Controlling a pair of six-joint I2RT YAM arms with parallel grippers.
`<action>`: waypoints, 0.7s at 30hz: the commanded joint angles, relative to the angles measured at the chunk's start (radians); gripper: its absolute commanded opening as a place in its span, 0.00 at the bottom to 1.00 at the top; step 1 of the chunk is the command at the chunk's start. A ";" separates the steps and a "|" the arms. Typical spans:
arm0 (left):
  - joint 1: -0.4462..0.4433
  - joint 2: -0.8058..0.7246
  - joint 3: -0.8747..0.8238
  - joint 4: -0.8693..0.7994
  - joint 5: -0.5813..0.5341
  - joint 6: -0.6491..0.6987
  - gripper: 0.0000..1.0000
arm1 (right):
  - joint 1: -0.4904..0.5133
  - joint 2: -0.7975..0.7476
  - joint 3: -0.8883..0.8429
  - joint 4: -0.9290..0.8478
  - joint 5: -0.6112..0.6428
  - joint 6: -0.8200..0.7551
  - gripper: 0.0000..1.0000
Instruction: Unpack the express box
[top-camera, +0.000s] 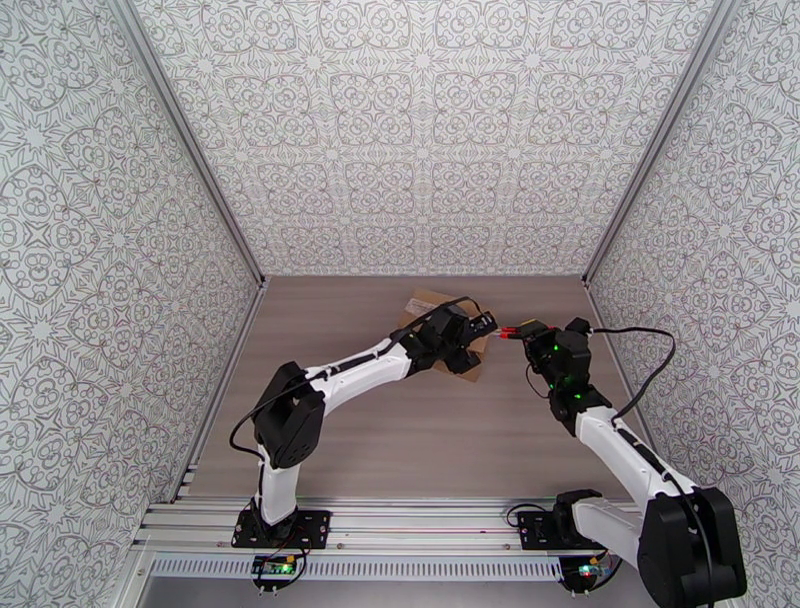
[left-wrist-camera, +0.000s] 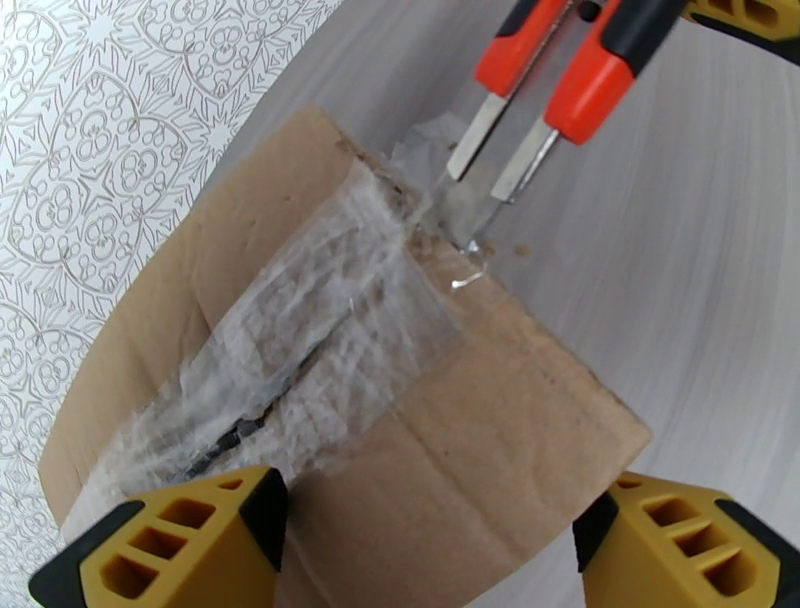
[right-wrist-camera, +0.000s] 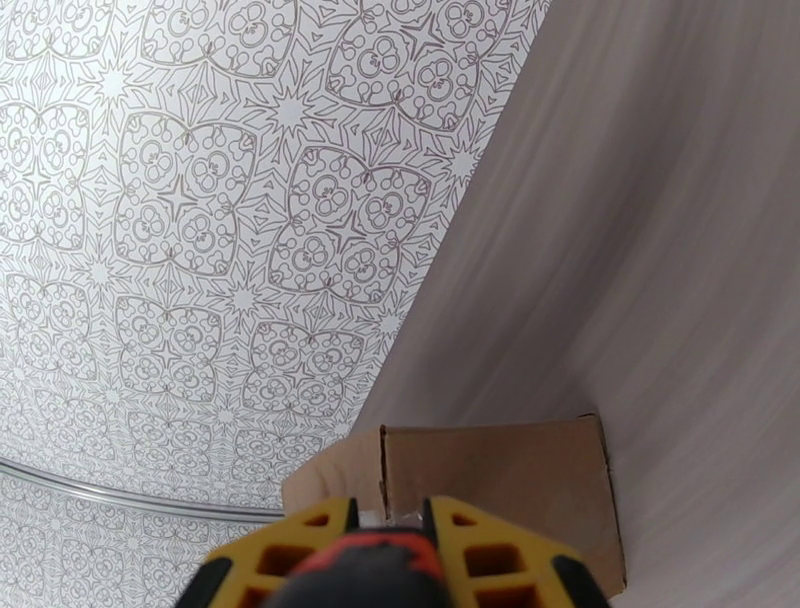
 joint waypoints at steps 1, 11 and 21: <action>0.032 0.030 0.062 0.108 -0.157 -0.097 0.79 | 0.058 -0.015 -0.039 -0.058 -0.158 0.036 0.00; 0.016 0.045 0.088 0.114 -0.254 -0.089 0.80 | 0.101 -0.013 -0.001 -0.119 -0.175 0.043 0.00; 0.077 0.053 0.162 0.029 -0.184 -0.205 0.80 | 0.113 -0.066 -0.073 -0.056 -0.156 -0.022 0.00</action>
